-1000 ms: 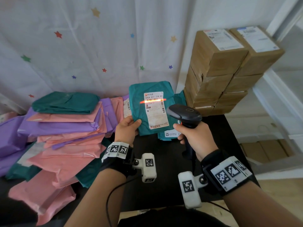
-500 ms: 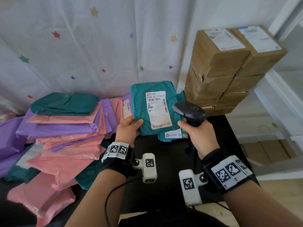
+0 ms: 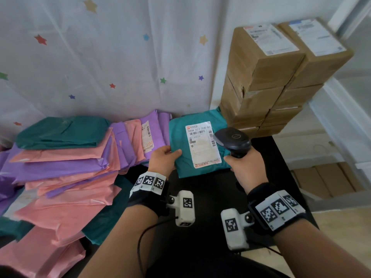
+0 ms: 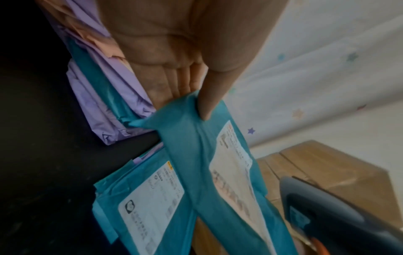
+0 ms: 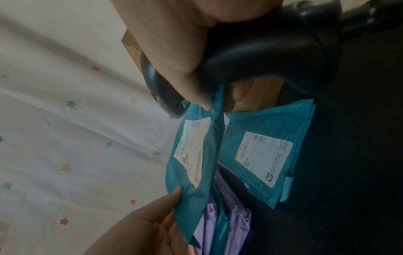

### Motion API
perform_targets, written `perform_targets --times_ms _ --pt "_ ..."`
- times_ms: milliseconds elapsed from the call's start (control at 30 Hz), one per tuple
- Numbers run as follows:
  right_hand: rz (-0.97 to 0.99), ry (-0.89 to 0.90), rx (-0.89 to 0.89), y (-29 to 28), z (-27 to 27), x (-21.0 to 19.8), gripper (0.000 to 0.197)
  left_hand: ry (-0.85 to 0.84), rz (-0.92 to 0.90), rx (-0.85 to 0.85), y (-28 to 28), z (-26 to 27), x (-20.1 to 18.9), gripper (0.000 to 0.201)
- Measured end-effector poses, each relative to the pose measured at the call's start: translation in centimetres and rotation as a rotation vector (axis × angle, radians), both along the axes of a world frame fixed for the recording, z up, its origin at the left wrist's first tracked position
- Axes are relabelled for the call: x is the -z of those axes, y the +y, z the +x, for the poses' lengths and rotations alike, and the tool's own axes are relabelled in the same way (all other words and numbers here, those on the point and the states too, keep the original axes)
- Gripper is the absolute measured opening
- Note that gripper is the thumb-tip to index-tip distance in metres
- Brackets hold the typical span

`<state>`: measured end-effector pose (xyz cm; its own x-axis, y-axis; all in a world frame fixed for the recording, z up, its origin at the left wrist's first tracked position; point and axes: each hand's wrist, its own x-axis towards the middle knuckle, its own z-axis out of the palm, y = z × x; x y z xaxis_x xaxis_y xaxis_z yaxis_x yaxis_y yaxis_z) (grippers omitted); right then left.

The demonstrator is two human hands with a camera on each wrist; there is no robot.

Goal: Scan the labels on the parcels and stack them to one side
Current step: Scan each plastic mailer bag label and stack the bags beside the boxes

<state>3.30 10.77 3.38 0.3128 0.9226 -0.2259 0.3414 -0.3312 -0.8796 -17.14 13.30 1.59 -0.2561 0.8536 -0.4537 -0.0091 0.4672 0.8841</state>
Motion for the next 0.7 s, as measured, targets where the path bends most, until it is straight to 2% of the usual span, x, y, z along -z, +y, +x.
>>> perform_targets --times_ms 133,233,433,533,700 --pt "-0.037 -0.017 -0.010 0.7 0.6 0.9 0.026 0.279 -0.036 0.018 2.3 0.2 2.0 0.028" --pt "-0.098 -0.035 -0.023 1.5 1.4 1.7 0.023 0.385 -0.068 0.046 4.7 0.4 3.0 0.029" --pt "-0.203 -0.098 -0.086 2.7 2.2 3.0 0.022 0.408 -0.175 0.052 9.2 1.9 4.8 0.038" --pt "-0.240 -0.097 -0.073 3.4 2.8 3.6 0.018 0.466 -0.178 0.058 10.5 3.2 5.0 0.048" --pt "-0.277 -0.056 -0.033 4.1 3.4 4.7 0.020 0.666 -0.192 0.240 11.3 4.6 4.6 0.043"
